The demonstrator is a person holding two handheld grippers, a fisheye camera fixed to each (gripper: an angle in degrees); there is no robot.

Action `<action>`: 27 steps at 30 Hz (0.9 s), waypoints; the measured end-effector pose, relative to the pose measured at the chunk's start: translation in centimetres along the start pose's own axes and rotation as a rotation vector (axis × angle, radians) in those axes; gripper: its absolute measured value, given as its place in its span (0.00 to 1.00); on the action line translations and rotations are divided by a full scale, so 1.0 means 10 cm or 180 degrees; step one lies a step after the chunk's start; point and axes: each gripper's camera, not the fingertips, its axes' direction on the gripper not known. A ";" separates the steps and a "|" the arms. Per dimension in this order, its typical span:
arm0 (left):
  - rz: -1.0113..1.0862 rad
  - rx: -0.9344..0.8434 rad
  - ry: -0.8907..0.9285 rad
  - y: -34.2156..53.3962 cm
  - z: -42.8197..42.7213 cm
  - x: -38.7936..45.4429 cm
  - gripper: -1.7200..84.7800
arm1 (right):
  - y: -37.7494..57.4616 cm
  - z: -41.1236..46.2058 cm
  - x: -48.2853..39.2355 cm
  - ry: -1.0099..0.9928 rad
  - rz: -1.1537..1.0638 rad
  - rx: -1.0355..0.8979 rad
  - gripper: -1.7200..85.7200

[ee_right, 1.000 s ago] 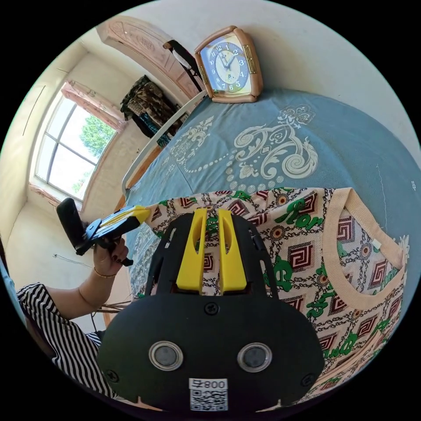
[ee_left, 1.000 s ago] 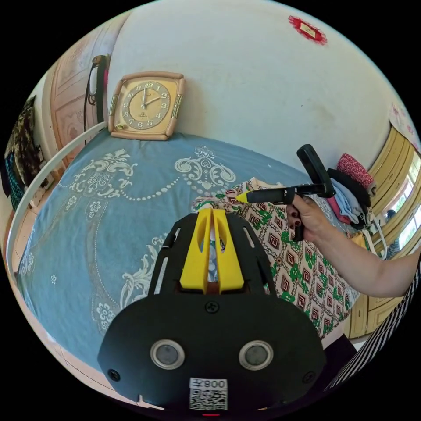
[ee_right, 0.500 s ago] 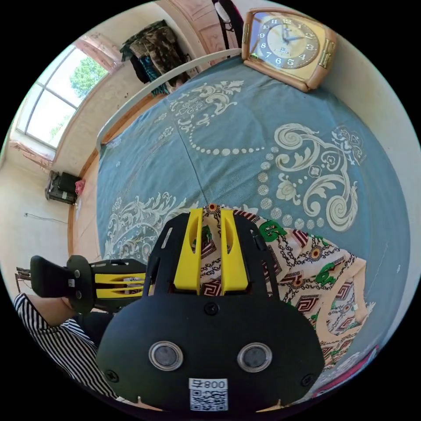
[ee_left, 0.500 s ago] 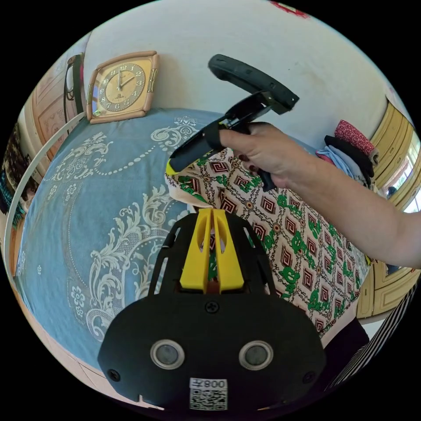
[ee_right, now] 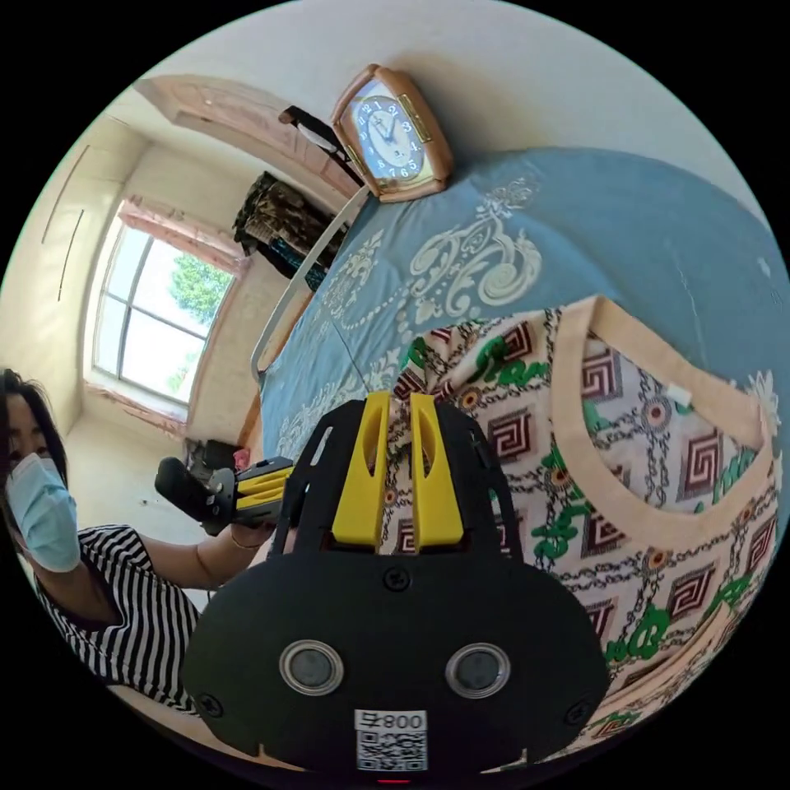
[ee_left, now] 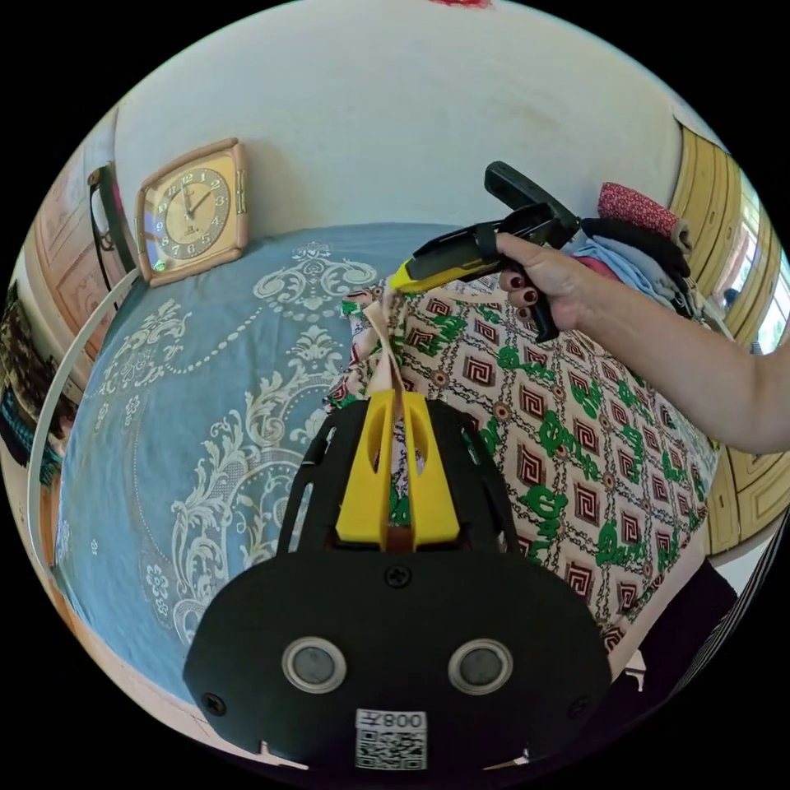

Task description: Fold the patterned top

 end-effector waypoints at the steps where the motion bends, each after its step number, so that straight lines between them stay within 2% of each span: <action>1: 0.0047 -0.0037 0.0013 0.00 0.02 0.05 0.05 | 0.09 -0.03 0.05 0.0055 0.0075 -0.0021 0.10; 3: 0.0171 -0.0072 0.0006 0.00 0.04 0.12 0.06 | 0.18 -0.08 0.03 0.0051 0.0027 -0.0003 0.11; 8: 0.0218 -0.0144 -0.0095 0.00 0.04 0.18 0.09 | 0.27 -0.06 -0.20 0.0900 -0.0266 -0.0165 0.12; 11: 0.0061 -0.0095 -0.0182 0.02 0.00 0.15 0.10 | 0.31 -0.07 -0.13 0.1078 -0.0172 -0.0204 0.11; 15: -0.0094 -0.0324 -0.0073 0.01 0.15 0.08 0.10 | 0.31 -0.08 0.11 0.0742 0.0085 -0.0164 0.11; 20: -0.0160 -0.0420 -0.0032 -0.08 0.22 0.03 0.04 | 0.19 0.05 0.31 0.0507 0.0233 -0.0308 0.06; 27: -0.0325 -0.0262 -0.0022 -0.18 0.12 -0.16 0.03 | -0.19 -0.03 0.17 0.0231 -0.0011 -0.0191 0.03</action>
